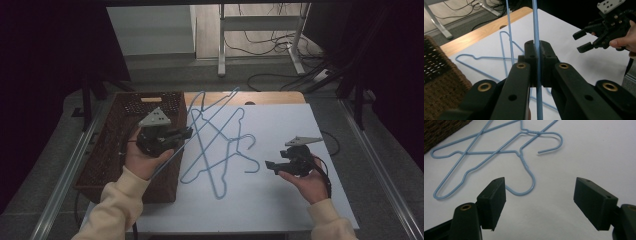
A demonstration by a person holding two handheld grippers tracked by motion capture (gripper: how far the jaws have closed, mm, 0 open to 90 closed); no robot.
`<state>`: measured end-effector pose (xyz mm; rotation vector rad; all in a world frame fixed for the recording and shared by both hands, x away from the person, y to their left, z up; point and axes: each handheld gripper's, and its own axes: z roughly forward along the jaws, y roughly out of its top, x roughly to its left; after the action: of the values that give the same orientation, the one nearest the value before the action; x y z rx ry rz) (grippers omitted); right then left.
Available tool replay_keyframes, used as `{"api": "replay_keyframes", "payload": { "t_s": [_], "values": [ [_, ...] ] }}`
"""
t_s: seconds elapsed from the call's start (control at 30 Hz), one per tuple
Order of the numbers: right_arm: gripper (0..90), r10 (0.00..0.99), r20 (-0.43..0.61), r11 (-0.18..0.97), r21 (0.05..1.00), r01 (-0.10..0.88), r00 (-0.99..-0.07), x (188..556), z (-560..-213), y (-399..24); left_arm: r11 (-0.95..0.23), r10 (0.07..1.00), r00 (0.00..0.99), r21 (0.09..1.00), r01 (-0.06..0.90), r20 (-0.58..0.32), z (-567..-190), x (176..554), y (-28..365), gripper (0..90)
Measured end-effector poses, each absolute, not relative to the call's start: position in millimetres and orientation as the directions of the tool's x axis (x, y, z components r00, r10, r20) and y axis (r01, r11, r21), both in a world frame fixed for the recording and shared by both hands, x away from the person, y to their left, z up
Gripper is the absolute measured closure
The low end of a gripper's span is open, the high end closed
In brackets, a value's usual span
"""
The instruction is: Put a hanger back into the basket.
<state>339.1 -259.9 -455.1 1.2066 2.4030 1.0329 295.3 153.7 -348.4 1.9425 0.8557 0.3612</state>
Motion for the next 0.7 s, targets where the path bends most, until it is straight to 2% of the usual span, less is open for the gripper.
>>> {"api": "replay_keyframes", "payload": {
  "t_s": [0.43,0.7],
  "values": [
    [25.6,0.781,0.076,0.413,0.682,0.603,-0.62,338,-458,-264,-0.26,0.735,0.67,0.868,0.423,-0.106,-348,297,204,86.2],
    [25.4,0.78,0.063,0.424,0.68,0.599,-0.623,338,-459,-263,-0.257,0.766,0.633,0.851,0.458,-0.109,-365,303,235,86.1]
  ]
}}
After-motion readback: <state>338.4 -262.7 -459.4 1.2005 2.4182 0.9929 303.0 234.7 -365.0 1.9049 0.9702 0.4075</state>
